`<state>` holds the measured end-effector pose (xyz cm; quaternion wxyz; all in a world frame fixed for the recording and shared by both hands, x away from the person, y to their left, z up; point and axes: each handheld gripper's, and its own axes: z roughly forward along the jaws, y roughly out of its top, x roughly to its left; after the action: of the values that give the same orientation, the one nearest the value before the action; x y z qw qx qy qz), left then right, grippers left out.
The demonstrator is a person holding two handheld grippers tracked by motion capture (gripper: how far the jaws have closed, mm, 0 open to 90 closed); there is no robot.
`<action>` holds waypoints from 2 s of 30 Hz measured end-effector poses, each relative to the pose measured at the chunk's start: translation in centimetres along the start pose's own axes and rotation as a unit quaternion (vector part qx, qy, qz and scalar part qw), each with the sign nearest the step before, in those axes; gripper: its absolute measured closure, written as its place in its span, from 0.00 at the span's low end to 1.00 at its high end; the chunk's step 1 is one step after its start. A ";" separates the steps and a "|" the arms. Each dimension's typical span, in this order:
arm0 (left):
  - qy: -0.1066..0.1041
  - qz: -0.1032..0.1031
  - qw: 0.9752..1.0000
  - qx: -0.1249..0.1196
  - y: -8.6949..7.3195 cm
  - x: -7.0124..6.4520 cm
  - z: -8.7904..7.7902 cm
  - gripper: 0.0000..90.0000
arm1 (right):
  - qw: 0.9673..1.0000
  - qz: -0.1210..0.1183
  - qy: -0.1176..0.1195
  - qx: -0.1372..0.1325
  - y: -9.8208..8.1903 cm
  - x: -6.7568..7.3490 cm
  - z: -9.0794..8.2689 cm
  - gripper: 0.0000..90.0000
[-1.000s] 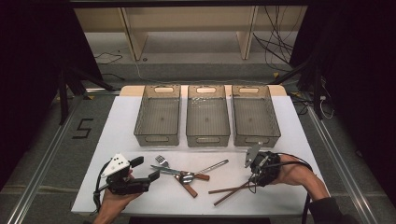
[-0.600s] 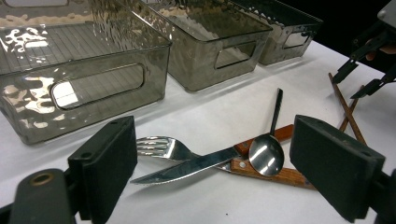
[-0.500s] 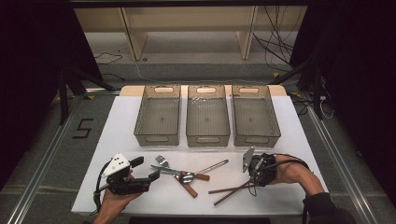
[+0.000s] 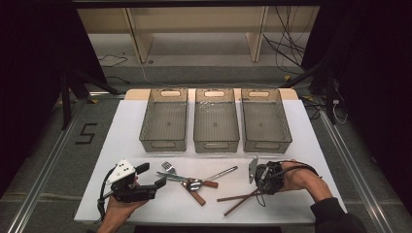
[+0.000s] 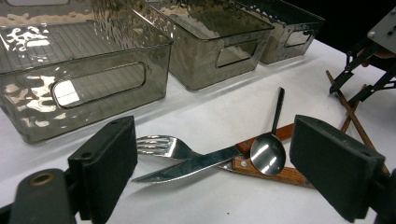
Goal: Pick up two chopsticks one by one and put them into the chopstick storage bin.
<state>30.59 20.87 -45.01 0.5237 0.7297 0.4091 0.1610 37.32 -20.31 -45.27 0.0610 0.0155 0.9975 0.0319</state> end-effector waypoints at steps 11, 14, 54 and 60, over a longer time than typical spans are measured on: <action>0.000 -0.001 1.000 0.000 0.0 0.0 0.1 0.16 | 0.999 -0.041 0.008 0.015 0.5 0.2 0.0 0.86; 0.001 -0.001 1.000 0.000 0.0 0.0 0.1 0.16 | 0.998 -0.055 0.005 0.020 0.7 0.5 0.1 0.93; 0.000 0.000 1.000 0.002 0.0 -0.1 0.1 0.16 | 0.974 0.125 -0.059 -0.182 1.9 -1.4 -4.6 0.96; 0.000 0.001 1.000 0.003 0.0 -0.1 0.1 0.16 | 0.960 0.171 -0.061 -0.215 2.8 -1.8 -4.7 0.96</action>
<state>30.64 20.76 -45.01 0.5215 0.7315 0.4087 0.1610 38.63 -17.88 -40.18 0.1177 0.1741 0.9440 0.2545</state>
